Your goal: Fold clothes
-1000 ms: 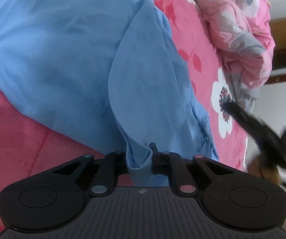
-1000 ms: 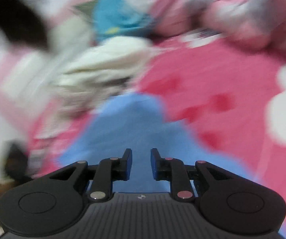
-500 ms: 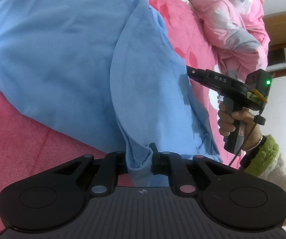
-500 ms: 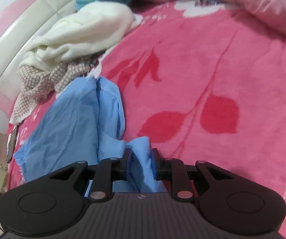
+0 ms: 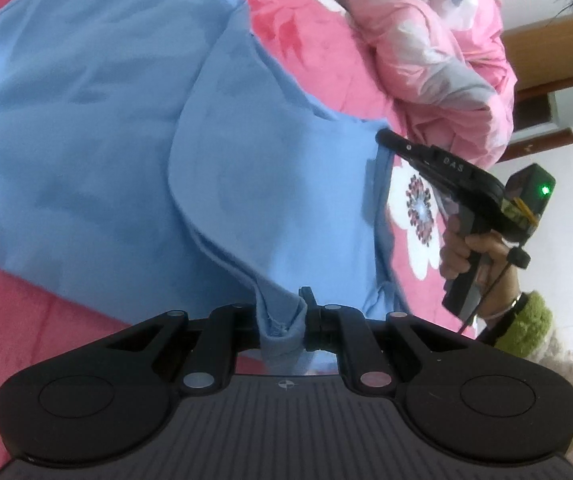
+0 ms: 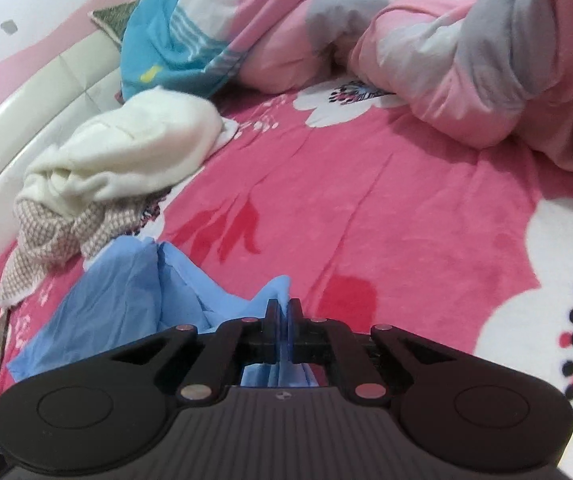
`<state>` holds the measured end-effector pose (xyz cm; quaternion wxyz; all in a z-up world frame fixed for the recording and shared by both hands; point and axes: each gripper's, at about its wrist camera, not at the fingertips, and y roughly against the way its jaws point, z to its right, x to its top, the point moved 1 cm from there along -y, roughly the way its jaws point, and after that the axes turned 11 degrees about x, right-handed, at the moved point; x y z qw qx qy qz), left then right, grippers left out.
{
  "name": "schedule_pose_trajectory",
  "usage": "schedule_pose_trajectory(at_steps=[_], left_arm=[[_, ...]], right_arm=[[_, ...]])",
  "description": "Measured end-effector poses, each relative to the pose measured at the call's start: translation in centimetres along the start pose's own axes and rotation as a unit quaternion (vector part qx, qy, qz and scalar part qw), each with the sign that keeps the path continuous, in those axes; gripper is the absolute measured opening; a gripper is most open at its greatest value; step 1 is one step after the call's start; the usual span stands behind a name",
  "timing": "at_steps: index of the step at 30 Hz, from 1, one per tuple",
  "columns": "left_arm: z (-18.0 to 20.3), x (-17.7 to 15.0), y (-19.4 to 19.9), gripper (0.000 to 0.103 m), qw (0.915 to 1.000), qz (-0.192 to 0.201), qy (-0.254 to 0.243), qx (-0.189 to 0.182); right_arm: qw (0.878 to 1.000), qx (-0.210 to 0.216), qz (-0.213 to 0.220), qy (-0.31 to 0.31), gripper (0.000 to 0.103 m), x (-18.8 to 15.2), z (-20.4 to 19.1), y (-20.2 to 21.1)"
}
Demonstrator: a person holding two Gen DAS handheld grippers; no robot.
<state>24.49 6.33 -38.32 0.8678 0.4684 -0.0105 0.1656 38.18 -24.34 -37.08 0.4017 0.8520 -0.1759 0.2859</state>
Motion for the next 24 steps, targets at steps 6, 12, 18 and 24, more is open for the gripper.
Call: schedule_pose_trajectory(at_steps=[6, 12, 18, 24], left_arm=[[-0.1, 0.3, -0.5, 0.010, 0.9999, -0.005, -0.002, 0.009], [-0.4, 0.3, -0.7, 0.010, 0.9998, -0.010, -0.001, 0.017], [-0.3, 0.4, -0.6, 0.010, 0.9999, -0.005, -0.003, 0.015], [-0.6, 0.0, -0.7, 0.010, 0.9999, -0.010, 0.000, 0.012]], right_arm=[[0.999, -0.009, 0.014, -0.030, 0.003, -0.4, 1.5, -0.3], [0.999, -0.016, 0.008, -0.033, 0.003, -0.8, 2.7, -1.7], [0.997, -0.035, 0.011, -0.062, 0.007, -0.6, 4.2, -2.0], [0.999, -0.016, 0.014, -0.048, 0.010, 0.9, 3.1, -1.9]])
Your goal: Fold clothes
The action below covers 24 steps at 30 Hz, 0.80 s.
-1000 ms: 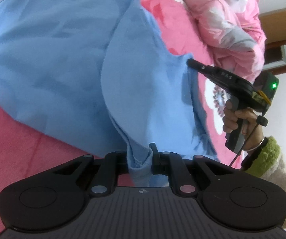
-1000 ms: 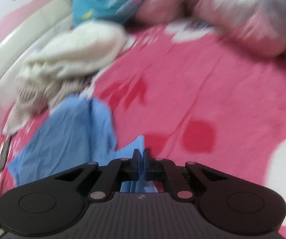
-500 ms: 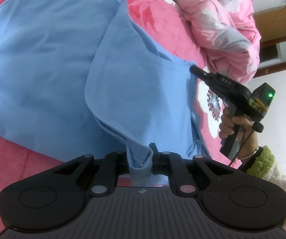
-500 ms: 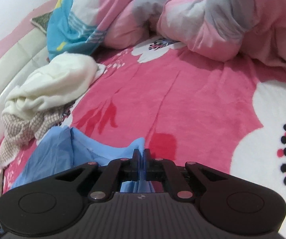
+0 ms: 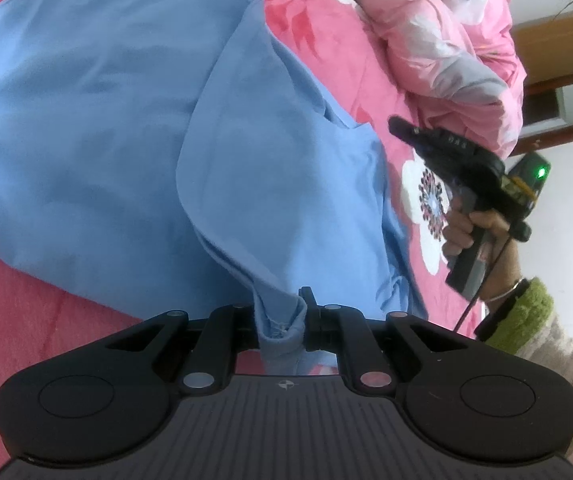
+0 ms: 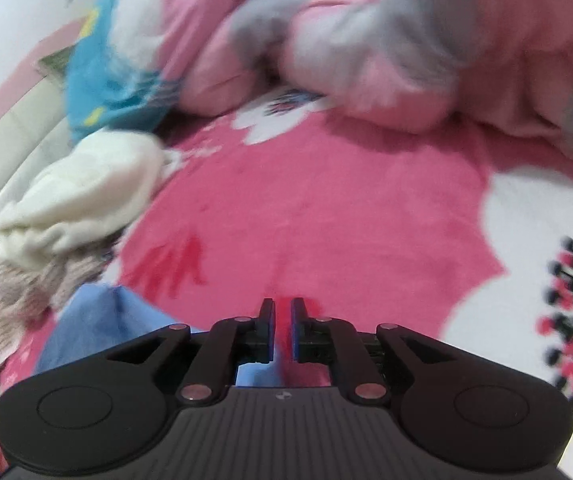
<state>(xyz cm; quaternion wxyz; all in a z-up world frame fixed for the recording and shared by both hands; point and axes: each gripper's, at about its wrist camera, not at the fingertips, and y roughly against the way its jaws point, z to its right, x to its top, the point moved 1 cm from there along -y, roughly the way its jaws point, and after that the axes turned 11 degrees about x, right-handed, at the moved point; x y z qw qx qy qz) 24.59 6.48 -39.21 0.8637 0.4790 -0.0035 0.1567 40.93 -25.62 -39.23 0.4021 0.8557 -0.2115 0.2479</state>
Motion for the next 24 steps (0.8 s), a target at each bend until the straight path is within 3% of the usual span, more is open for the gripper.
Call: schedule_pose_trajectory(at_steps=[4, 9, 14, 16, 20, 22, 24], left_arm=[[-0.1, 0.0, 0.1, 0.010, 1.0000, 0.005, 0.001, -0.002], [-0.2, -0.1, 0.4, 0.010, 0.9999, 0.013, -0.002, -0.003], [-0.7, -0.3, 0.6, 0.010, 0.9999, 0.016, 0.004, -0.004], [-0.7, -0.3, 0.7, 0.010, 0.9998, 0.016, 0.005, -0.004], [-0.9, -0.2, 0.6, 0.010, 0.9999, 0.014, 0.002, -0.005], [-0.8, -0.3, 0.5, 0.010, 0.9999, 0.012, 0.002, -0.004], [-0.7, -0.3, 0.4, 0.010, 0.9999, 0.011, -0.001, -0.003]], right_arm=[[0.994, 0.014, -0.070, 0.082, 0.025, 0.4, -2.6, -4.3], [0.968, -0.003, -0.141, 0.209, 0.028, -0.3, -4.8, -7.9], [0.942, -0.013, -0.176, 0.284, 0.004, -0.8, -6.4, -8.1], [0.941, -0.008, -0.180, 0.285, 0.004, -0.5, -6.7, -7.9], [0.950, -0.007, -0.173, 0.261, 0.011, -0.2, -6.4, -7.6], [0.948, -0.004, -0.178, 0.265, 0.033, -0.6, -6.2, -7.8], [0.944, -0.004, -0.182, 0.274, 0.034, -1.0, -6.1, -7.9]])
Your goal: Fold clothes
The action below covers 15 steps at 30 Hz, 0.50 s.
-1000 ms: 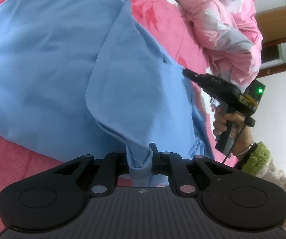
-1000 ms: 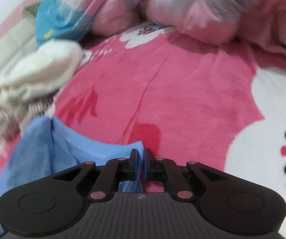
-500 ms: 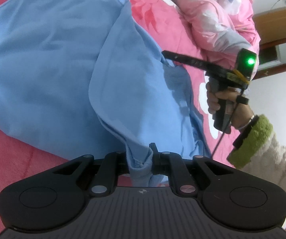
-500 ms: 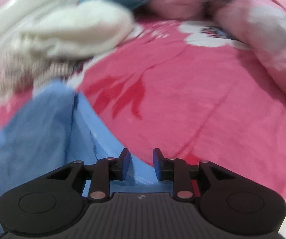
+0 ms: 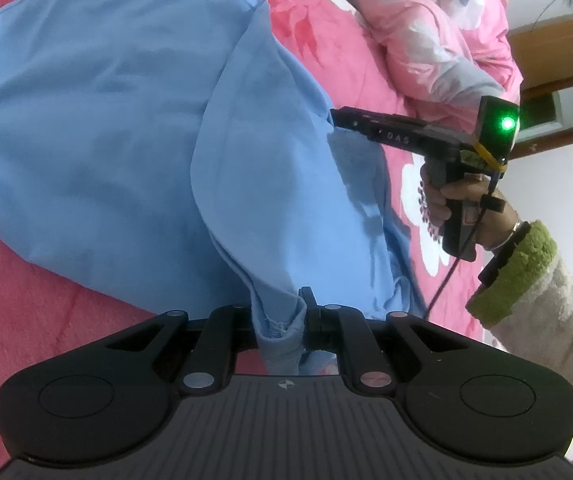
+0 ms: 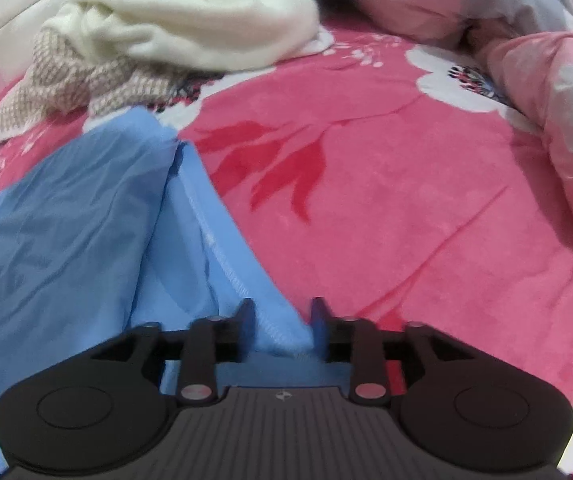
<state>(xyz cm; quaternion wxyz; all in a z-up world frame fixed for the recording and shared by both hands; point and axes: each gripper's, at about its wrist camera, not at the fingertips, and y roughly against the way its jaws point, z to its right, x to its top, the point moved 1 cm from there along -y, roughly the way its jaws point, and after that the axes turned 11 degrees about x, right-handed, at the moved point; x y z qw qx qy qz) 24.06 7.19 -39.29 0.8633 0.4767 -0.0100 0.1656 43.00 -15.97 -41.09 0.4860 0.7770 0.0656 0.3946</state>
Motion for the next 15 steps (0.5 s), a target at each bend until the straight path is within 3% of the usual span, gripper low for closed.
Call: schedule_pose_trajectory(at_steps=[1, 3, 10, 13, 15], left_arm=[[0.0, 0.0, 0.0, 0.010, 1.0000, 0.000, -0.001, 0.000], [0.1, -0.2, 0.0, 0.010, 1.0000, 0.001, -0.003, 0.000], [0.1, -0.9, -0.3, 0.010, 0.9999, -0.005, -0.010, 0.008], [0.2, -1.1, -0.3, 0.010, 0.9998, -0.005, -0.013, 0.016], [0.3, -1.1, -0.3, 0.010, 0.9997, -0.002, -0.017, 0.020]], right_arm=[[1.000, -0.005, -0.001, 0.008, 0.029, -0.1, -0.1, 0.0], [1.000, -0.018, 0.000, 0.018, 0.004, -0.1, -0.3, 0.1], [0.995, -0.091, 0.050, 0.007, 0.003, 0.2, 0.9, 0.1], [0.993, -0.084, 0.075, -0.026, 0.006, -0.4, 1.9, -0.5], [0.987, -0.065, 0.113, -0.096, 0.015, -1.2, 3.7, 1.1]])
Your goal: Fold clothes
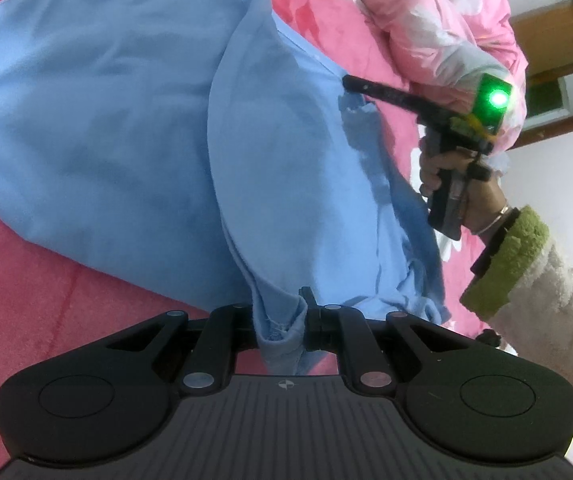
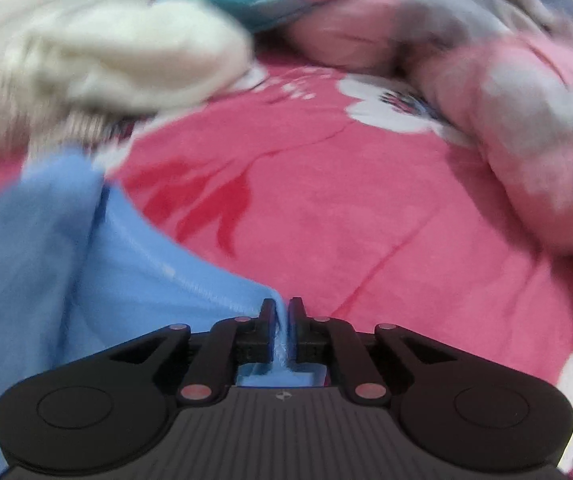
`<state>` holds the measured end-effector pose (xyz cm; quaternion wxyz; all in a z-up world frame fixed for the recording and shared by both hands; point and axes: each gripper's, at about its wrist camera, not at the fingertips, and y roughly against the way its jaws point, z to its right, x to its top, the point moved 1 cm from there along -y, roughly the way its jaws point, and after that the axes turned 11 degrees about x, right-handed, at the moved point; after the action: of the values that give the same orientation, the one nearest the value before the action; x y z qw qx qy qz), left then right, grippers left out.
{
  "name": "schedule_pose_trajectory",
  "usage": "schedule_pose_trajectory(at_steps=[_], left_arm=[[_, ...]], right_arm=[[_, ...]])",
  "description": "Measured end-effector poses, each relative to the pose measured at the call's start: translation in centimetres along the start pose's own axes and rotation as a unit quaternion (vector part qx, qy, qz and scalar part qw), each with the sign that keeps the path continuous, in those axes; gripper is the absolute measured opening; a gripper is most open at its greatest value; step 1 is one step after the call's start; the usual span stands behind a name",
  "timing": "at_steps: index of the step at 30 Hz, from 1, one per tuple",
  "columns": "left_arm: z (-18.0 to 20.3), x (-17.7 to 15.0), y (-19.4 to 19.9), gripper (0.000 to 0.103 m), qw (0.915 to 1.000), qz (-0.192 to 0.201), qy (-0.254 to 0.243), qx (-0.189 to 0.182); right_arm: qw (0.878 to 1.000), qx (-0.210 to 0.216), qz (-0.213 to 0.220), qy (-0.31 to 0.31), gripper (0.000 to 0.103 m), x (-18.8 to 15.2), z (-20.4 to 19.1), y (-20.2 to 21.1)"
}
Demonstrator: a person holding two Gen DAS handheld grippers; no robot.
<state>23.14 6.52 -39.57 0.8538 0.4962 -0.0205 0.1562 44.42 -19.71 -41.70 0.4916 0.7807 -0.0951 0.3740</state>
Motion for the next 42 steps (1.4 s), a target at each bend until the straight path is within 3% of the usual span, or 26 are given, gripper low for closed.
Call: schedule_pose_trajectory(at_steps=[2, 3, 7, 10, 15, 19, 22, 24, 26, 28, 35, 42], left_arm=[[0.1, 0.0, 0.0, 0.010, 1.0000, 0.004, -0.004, 0.003], [0.1, -0.1, 0.1, 0.010, 0.9999, 0.006, -0.006, 0.006], [0.3, -0.2, 0.1, 0.010, 0.9996, 0.012, -0.016, 0.020], [0.6, -0.2, 0.4, 0.010, 0.9992, 0.019, -0.021, 0.029], [1.0, -0.6, 0.6, 0.010, 0.9983, 0.028, -0.024, 0.046], [1.3, -0.9, 0.6, 0.010, 0.9973, 0.033, -0.022, 0.063], [1.5, -1.0, 0.5, 0.010, 0.9965, 0.036, -0.022, 0.072], [1.6, -1.1, 0.3, 0.010, 0.9958, 0.038, -0.023, 0.080], [1.7, -1.2, 0.3, 0.011, 0.9952, 0.041, -0.025, 0.085], [1.8, -1.3, 0.5, 0.011, 0.9947, 0.045, -0.029, 0.088], [1.9, -1.7, 2.0, 0.010, 0.9952, 0.054, -0.026, 0.077], [1.8, -2.8, 4.5, 0.010, 0.9966, 0.069, 0.005, 0.045]], right_arm=[[0.996, 0.014, 0.033, -0.079, 0.045, -0.1, 2.4, 1.7], [0.991, 0.021, 0.049, -0.119, 0.048, -0.1, 3.5, 2.5], [0.969, -0.009, 0.100, -0.226, 0.050, -1.2, 8.1, 8.0], [0.962, -0.032, 0.111, -0.246, 0.050, -2.8, 9.1, 13.2], [0.966, -0.023, 0.070, -0.248, 0.051, -7.4, 6.8, 19.4], [0.970, -0.002, -0.002, -0.242, 0.051, -11.3, 3.8, 20.6], [0.972, -0.017, -0.055, -0.227, 0.051, -14.6, 2.4, 20.3], [0.971, -0.016, -0.083, -0.223, 0.041, -16.4, 2.1, 19.9], [0.971, -0.001, -0.095, -0.219, 0.002, -17.3, 1.7, 19.9], [0.971, 0.025, -0.085, -0.221, 0.002, -16.7, 1.5, 20.3], [0.957, 0.147, 0.015, -0.248, 0.001, -10.2, 0.5, 21.7], [0.951, 0.223, 0.003, -0.216, 0.002, -3.5, -1.6, 16.2]])
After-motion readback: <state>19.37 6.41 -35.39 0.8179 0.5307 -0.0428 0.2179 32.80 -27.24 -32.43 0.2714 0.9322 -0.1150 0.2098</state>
